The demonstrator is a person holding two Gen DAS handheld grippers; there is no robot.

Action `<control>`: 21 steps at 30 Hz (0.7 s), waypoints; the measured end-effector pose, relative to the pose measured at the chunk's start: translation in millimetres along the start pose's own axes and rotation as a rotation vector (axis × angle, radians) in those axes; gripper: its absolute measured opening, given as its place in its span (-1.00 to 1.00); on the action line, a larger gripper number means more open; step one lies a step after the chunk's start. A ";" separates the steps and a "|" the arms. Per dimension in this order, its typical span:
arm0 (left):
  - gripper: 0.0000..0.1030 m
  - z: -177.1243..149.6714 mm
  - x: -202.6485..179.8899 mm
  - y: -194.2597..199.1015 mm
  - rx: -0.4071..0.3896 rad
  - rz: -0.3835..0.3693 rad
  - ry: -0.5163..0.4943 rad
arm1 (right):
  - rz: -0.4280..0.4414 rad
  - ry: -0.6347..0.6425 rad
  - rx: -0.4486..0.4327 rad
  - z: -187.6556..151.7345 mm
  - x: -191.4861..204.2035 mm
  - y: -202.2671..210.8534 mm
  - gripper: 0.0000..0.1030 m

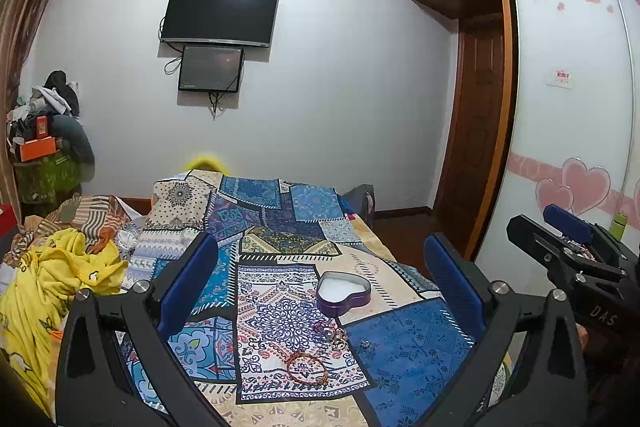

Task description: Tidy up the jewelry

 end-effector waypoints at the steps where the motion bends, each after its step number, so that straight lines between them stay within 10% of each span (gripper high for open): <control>1: 1.00 0.1 -0.2 0.0 0.000 0.000 0.000 | 0.000 0.001 0.001 0.8 0.1 -0.6 0.65; 21: 1.00 1.3 -5.3 0.8 0.004 -0.013 -0.008 | 0.002 0.000 0.005 1.2 -0.6 -0.3 0.65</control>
Point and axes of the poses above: each gripper's, at about its wrist camera, not at the fingertips, and y roughly against the way its jaws point, x to its left, z to its top, the point moved 3 cm from there along -y, roughly the way its jaws point, and after that the axes turned 15 degrees about y, right-handed, at the moved point
